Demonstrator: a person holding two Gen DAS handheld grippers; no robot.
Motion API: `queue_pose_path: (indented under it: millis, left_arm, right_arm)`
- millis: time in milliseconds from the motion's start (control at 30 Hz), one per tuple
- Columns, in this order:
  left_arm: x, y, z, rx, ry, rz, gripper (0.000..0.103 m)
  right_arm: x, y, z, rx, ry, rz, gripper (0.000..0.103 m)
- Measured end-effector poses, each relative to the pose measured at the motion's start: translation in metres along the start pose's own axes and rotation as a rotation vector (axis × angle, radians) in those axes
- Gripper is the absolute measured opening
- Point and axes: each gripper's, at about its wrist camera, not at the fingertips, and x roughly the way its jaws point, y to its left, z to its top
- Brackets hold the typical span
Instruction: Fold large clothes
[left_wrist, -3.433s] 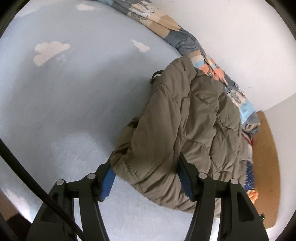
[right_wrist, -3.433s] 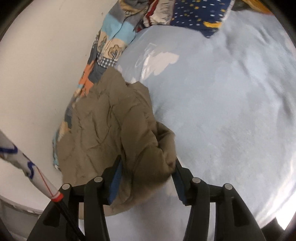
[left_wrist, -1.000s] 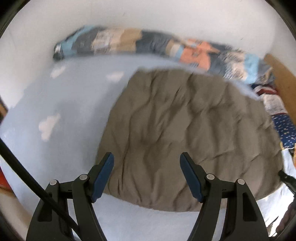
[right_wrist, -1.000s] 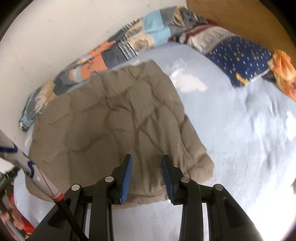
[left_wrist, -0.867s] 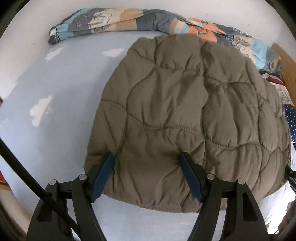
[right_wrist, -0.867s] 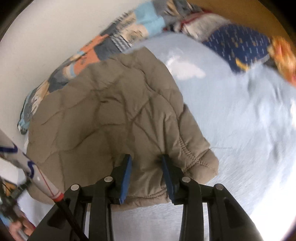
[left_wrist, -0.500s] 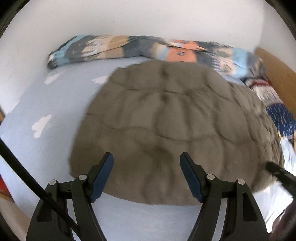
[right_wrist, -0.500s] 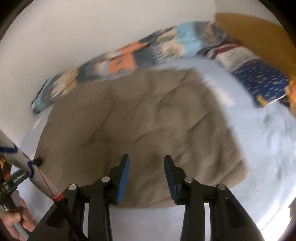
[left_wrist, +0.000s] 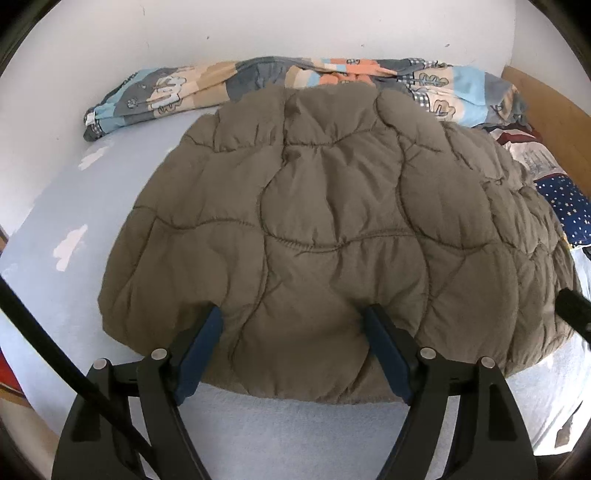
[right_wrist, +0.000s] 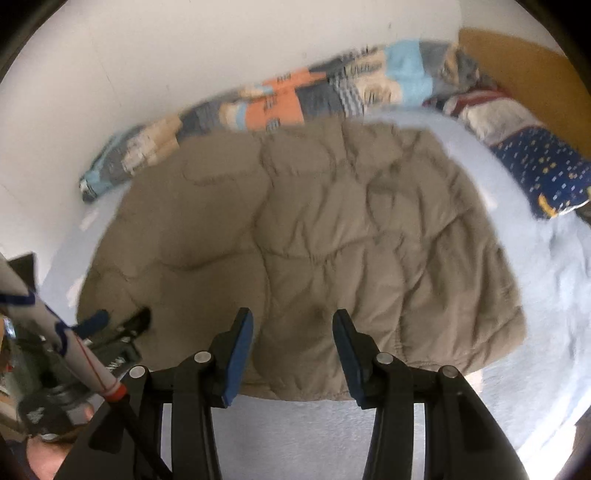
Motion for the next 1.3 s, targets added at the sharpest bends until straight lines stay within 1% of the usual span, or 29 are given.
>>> queue_pose_path:
  millis: [100, 133, 233, 400, 533, 600, 700, 933, 1033, 1167, 1200, 1233, 1300]
  left_arm:
    - [-0.02, -0.003, -0.003, 0.025, -0.063, 0.021, 0.079]
    - [-0.03, -0.004, -0.005, 0.033, -0.092, 0.026, 0.079]
    - [-0.055, -0.003, -0.014, 0.041, -0.147, 0.027, 0.079]
    - [-0.093, 0.001, -0.035, 0.053, -0.198, 0.029, 0.079]
    - [-0.117, 0.007, -0.05, 0.056, -0.235, 0.046, 0.079]
    - [-0.121, 0.011, -0.052, 0.045, -0.241, 0.048, 0.079]
    - [-0.122, 0.014, -0.051, 0.034, -0.244, 0.059, 0.079]
    - [-0.119, 0.011, -0.053, 0.033, -0.242, 0.075, 0.079]
    - [-0.121, 0.01, -0.053, 0.032, -0.245, 0.062, 0.079]
    - [-0.143, 0.01, -0.058, 0.05, -0.297, 0.035, 0.079]
    - [-0.149, 0.011, -0.062, 0.052, -0.31, 0.03, 0.081]
    - [-0.157, 0.012, -0.066, 0.054, -0.319, 0.024, 0.086]
    - [-0.171, 0.014, -0.076, 0.067, -0.329, 0.014, 0.087]
  right_arm:
    - [-0.029, 0.007, -0.009, -0.017, -0.078, -0.01, 0.049]
    - [-0.036, 0.009, -0.012, -0.023, -0.095, -0.01, 0.049]
    - [-0.056, 0.016, -0.025, -0.049, -0.137, -0.014, 0.052]
    - [-0.085, 0.026, -0.049, -0.096, -0.192, -0.02, 0.059]
    - [-0.098, 0.034, -0.068, -0.129, -0.2, -0.009, 0.064]
    - [-0.098, 0.041, -0.074, -0.157, -0.192, -0.006, 0.066]
    - [-0.094, 0.046, -0.075, -0.178, -0.186, -0.005, 0.066]
    - [-0.088, 0.052, -0.072, -0.18, -0.189, 0.004, 0.066]
    - [-0.087, 0.053, -0.071, -0.178, -0.19, 0.003, 0.067]
    - [-0.094, 0.052, -0.073, -0.179, -0.209, -0.016, 0.067]
    - [-0.097, 0.053, -0.074, -0.18, -0.216, -0.023, 0.068]
    - [-0.102, 0.052, -0.077, -0.18, -0.23, -0.031, 0.069]
    - [-0.11, 0.05, -0.081, -0.174, -0.245, -0.042, 0.071]
